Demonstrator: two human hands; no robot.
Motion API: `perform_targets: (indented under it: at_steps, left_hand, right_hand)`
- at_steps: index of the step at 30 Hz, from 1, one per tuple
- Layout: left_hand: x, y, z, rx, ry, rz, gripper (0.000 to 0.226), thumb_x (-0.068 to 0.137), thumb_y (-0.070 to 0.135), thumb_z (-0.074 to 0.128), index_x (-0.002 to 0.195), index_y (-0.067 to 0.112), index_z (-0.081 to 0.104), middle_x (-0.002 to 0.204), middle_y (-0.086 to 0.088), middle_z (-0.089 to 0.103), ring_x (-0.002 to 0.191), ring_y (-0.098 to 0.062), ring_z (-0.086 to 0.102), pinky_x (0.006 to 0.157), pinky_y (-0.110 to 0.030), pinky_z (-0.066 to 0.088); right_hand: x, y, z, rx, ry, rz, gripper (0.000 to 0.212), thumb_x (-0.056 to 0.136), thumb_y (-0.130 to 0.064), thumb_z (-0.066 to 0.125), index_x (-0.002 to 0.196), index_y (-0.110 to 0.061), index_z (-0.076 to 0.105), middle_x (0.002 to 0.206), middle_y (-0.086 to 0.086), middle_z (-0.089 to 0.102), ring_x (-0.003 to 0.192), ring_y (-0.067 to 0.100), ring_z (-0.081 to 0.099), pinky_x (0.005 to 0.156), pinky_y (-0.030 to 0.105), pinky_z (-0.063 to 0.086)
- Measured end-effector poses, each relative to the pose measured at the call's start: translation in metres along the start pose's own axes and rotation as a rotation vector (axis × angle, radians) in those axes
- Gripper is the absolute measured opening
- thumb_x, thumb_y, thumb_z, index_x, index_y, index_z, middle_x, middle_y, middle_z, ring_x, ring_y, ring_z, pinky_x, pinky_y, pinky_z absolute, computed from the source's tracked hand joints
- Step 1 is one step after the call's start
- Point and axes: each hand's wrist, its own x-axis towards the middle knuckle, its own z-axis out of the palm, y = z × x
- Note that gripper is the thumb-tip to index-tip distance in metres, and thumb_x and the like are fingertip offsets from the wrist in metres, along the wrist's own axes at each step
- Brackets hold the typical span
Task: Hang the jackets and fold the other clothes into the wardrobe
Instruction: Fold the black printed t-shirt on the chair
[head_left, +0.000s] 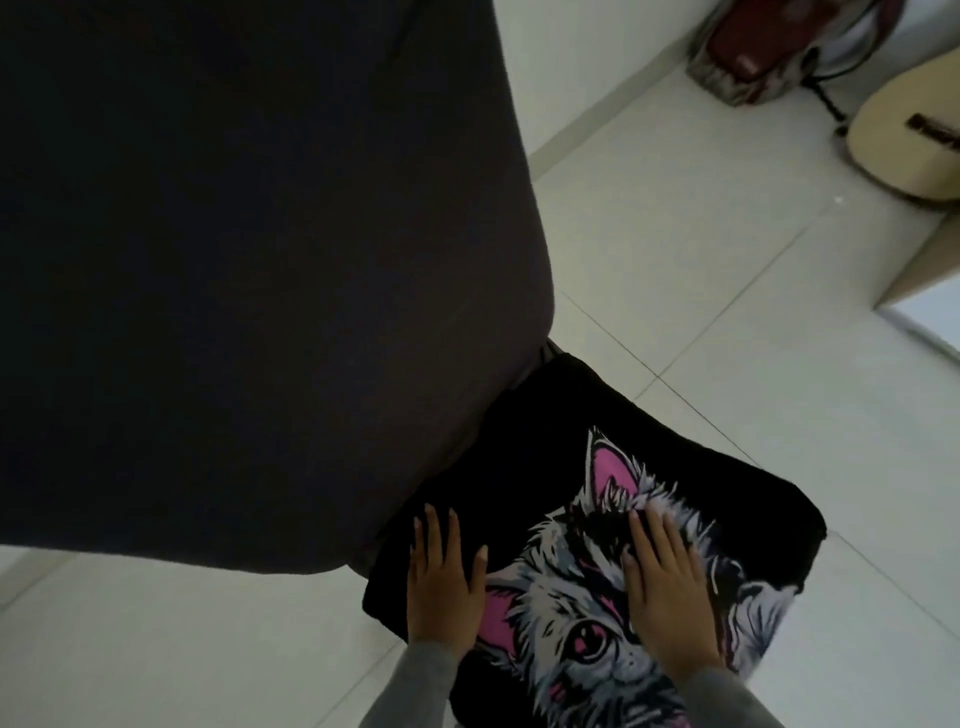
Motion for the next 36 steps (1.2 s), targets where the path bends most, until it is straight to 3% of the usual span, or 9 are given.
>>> perform_targets:
  at_steps: [2,7,13,17,22,27,30,32,36]
  left_hand:
    - [-0.003,-0.013,-0.001,0.077,0.027,0.169,0.083,0.084,0.07,-0.009,0.15,0.023,0.007,0.157,0.004,-0.008,0.145,-0.013,-0.01,0.118,-0.032,-0.001]
    - [-0.011,-0.028,0.002,0.325,-0.002,0.654,0.054,0.101,0.046,0.016,0.147,0.02,0.029,0.153,-0.001,0.03,0.145,-0.014,0.01,0.11,-0.044,0.018]
    - [-0.018,-0.026,0.012,0.29,0.169,0.523,0.057,0.1,0.047,0.01,0.144,0.019,0.035,0.151,-0.006,0.034,0.142,-0.018,0.02,0.114,-0.047,0.008]
    - [-0.045,-0.041,0.028,0.106,0.312,0.395,0.063,0.099,0.048,0.011,0.143,0.012,0.038,0.152,-0.012,0.031,0.142,-0.026,0.021,0.112,-0.052,0.015]
    - [-0.073,-0.059,0.045,-0.368,0.449,0.099,0.056,0.096,0.023,0.05,0.143,-0.001,0.03,0.151,-0.018,0.024,0.138,-0.033,0.025,0.11,-0.039,0.025]
    - [-0.062,-0.083,0.049,-0.759,0.253,-0.15,0.066,0.085,0.008,0.066,0.141,0.004,0.031,0.14,-0.012,0.04,0.132,-0.024,0.035,0.116,-0.04,0.023]
    - [-0.05,-0.085,0.042,-0.902,0.152,-0.182,0.06,0.078,-0.007,0.056,0.133,0.002,0.035,0.129,-0.012,0.047,0.115,-0.02,0.044,0.11,-0.037,0.032]
    - [-0.044,-0.081,0.036,-0.938,0.133,-0.221,0.064,0.075,-0.01,0.05,0.134,0.004,0.029,0.125,-0.007,0.043,0.112,-0.018,0.041,0.101,-0.03,0.03]
    - [-0.038,-0.092,0.042,-0.943,0.064,-0.243,0.068,0.074,-0.013,0.048,0.134,0.007,0.023,0.117,-0.005,0.041,0.106,-0.017,0.04,0.094,-0.03,0.028]
  right_hand:
    - [-0.017,-0.008,0.007,0.064,0.036,0.081,0.064,0.097,-0.054,0.003,0.146,-0.018,0.025,0.154,0.003,0.021,0.145,0.008,-0.003,0.117,0.031,-0.001]
    - [-0.066,-0.018,0.015,0.275,0.071,0.315,0.07,0.085,-0.065,-0.002,0.145,-0.032,0.005,0.155,-0.013,-0.004,0.144,0.007,-0.012,0.12,0.037,0.0]
    - [-0.121,-0.005,0.044,0.352,0.216,0.397,0.064,0.093,-0.054,0.015,0.149,-0.023,0.015,0.155,-0.006,0.011,0.145,0.015,0.007,0.118,0.039,0.013]
    - [-0.171,-0.014,0.077,0.477,0.223,0.461,0.057,0.1,-0.031,0.039,0.149,-0.023,0.012,0.157,-0.004,0.006,0.146,0.016,0.005,0.118,0.035,0.012]
    - [-0.213,-0.029,0.107,0.833,0.341,0.582,0.058,0.098,-0.038,0.035,0.151,-0.029,0.011,0.155,-0.014,0.009,0.144,0.007,0.009,0.117,0.03,0.013]
    - [-0.225,-0.033,0.135,1.225,0.343,0.933,0.053,0.097,-0.053,0.031,0.143,-0.025,0.033,0.135,-0.002,0.047,0.128,0.023,0.042,0.104,0.039,0.035]
    - [-0.229,-0.035,0.14,1.456,0.304,1.082,0.058,0.087,-0.074,0.02,0.113,-0.035,0.055,0.107,-0.009,0.057,0.111,0.02,0.049,0.096,0.038,0.038]
    - [-0.229,-0.039,0.144,1.605,0.328,1.138,0.057,0.095,-0.062,0.014,0.128,-0.031,0.049,0.118,-0.006,0.054,0.123,0.02,0.045,0.105,0.041,0.031]
    - [-0.229,-0.05,0.158,1.871,0.25,1.375,0.082,0.089,-0.072,0.014,0.146,-0.015,0.029,0.144,0.013,0.04,0.133,0.032,0.039,0.109,0.044,0.028]
